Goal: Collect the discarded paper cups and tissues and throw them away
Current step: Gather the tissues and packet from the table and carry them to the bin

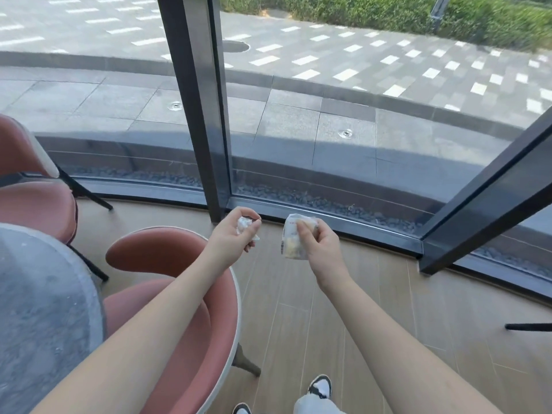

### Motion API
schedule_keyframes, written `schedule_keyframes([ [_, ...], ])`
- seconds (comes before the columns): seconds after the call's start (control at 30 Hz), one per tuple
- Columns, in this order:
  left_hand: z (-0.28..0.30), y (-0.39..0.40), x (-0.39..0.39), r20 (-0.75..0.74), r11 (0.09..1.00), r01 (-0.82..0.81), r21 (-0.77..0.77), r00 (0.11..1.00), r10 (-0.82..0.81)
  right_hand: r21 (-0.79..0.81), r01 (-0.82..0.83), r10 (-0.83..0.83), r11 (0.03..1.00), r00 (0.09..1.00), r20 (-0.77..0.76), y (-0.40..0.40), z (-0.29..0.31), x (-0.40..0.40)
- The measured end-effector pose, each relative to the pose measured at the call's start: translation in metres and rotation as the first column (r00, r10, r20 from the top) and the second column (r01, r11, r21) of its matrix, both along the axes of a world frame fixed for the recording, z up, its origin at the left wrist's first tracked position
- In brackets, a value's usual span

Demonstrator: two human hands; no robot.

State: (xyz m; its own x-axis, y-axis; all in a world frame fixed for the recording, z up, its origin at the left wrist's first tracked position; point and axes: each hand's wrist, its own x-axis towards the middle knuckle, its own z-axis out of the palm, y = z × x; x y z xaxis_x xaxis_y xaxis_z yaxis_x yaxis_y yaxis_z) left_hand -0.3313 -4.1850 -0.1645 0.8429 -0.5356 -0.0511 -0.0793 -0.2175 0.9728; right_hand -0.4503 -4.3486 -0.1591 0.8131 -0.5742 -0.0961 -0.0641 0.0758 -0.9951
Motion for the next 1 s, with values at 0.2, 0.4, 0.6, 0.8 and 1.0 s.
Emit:
schedule_keyframes([
  [0.2,-0.007,-0.049,0.035,0.077,0.997,-0.022,0.079,0.997,0.016,0.048,-0.055,0.054,0.997,0.998,0.025,-0.063,-0.016,0.051],
  [0.4,0.000,-0.109,0.073,0.017,0.979,-0.189,0.083,0.982,0.188,0.077,-0.153,0.150,0.985,0.988,0.043,-0.140,-0.019,0.113],
  [0.6,0.013,-0.137,0.103,-0.047,0.945,-0.325,-0.030,0.945,0.323,0.051,-0.242,0.242,0.969,0.970,0.013,-0.185,-0.012,0.169],
  [0.8,0.002,-0.124,0.147,-0.086,0.886,-0.463,-0.016,0.884,0.460,0.060,-0.360,0.360,0.931,0.933,0.019,-0.181,-0.014,0.234],
  [1.0,-0.011,-0.100,0.211,0.010,0.805,-0.585,0.101,0.810,0.587,0.014,-0.470,0.470,0.883,0.883,0.008,-0.160,-0.016,0.319],
])
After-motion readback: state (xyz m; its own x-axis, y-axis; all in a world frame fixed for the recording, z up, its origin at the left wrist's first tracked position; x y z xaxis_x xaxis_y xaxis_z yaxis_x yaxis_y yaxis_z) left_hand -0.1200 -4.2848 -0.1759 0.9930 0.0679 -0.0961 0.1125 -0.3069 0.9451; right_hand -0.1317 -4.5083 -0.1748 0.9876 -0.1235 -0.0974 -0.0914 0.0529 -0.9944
